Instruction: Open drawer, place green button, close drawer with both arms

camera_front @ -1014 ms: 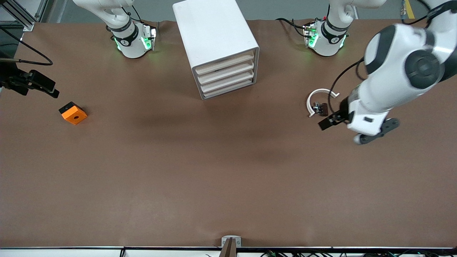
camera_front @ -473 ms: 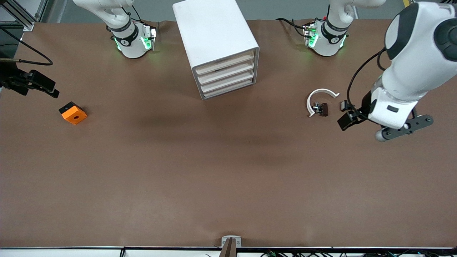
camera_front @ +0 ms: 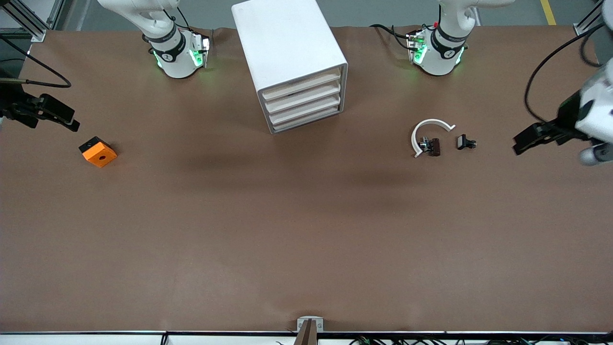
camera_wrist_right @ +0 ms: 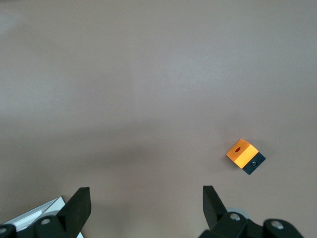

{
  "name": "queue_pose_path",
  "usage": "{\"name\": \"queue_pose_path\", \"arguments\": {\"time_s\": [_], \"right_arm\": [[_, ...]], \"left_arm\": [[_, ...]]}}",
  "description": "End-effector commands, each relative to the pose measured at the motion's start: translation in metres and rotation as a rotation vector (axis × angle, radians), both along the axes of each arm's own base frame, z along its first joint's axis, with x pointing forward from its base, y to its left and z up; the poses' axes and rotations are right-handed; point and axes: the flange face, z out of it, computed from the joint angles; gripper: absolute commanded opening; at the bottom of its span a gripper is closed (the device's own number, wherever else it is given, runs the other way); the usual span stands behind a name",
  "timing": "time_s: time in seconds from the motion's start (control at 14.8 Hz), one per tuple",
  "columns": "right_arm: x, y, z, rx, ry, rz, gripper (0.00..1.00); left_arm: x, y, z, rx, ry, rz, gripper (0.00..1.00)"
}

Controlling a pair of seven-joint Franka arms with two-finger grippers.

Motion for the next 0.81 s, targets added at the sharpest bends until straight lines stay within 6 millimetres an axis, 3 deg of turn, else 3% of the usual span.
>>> {"name": "queue_pose_path", "arguments": {"time_s": [0.0,0.34,0.74], "right_arm": [[0.000,-0.002,0.005,-0.014,-0.003,0.011,1.00],[0.000,-0.002,0.005,-0.014,-0.003,0.011,1.00],[0.000,-0.002,0.005,-0.016,-0.003,0.011,1.00]], "left_arm": [[-0.033,0.002,0.013,-0.009,0.002,-0.044,1.00],[-0.063,0.012,0.019,-0.073,0.012,-0.079,1.00],[-0.077,-0.019,0.022,-0.036,0.024,-0.127,1.00]]}}
